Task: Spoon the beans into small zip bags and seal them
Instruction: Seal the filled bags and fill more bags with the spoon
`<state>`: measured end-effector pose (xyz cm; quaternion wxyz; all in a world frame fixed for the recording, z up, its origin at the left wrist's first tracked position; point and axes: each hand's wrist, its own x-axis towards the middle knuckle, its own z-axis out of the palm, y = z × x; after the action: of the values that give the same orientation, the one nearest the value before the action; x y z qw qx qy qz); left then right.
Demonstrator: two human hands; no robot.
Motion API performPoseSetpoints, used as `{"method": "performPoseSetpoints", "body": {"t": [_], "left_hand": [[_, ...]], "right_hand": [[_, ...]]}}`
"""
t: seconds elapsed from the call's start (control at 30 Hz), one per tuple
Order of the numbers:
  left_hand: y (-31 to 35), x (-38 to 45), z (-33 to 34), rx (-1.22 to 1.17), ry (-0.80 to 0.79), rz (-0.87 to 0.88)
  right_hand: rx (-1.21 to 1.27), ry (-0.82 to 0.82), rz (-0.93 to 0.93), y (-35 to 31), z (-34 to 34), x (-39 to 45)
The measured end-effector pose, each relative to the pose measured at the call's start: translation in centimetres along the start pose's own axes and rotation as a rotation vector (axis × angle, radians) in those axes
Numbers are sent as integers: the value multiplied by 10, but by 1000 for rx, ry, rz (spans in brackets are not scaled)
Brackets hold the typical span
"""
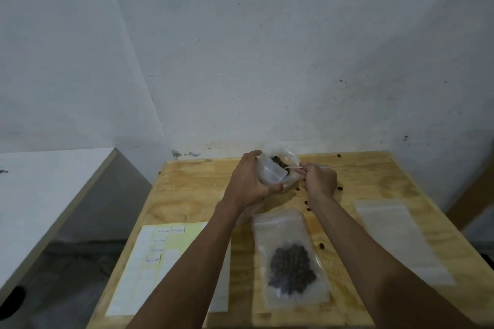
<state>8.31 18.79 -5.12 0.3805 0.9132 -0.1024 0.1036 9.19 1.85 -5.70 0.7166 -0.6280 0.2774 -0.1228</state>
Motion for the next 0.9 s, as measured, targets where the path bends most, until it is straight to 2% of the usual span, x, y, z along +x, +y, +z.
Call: {"method": "performPoseSetpoints", "body": {"t": [0.3,0.7,0.9], "left_hand": [[2,-12,-6,80,51,-11],[25,-17,-15,104,152,0],[31,-19,-15,88,208,34]], "right_hand": [[87,-9,-13,-21,-16,-3],[150,-260,-134,-41,-53,-27],[180,-298,-152,-40,-57,-29]]}}
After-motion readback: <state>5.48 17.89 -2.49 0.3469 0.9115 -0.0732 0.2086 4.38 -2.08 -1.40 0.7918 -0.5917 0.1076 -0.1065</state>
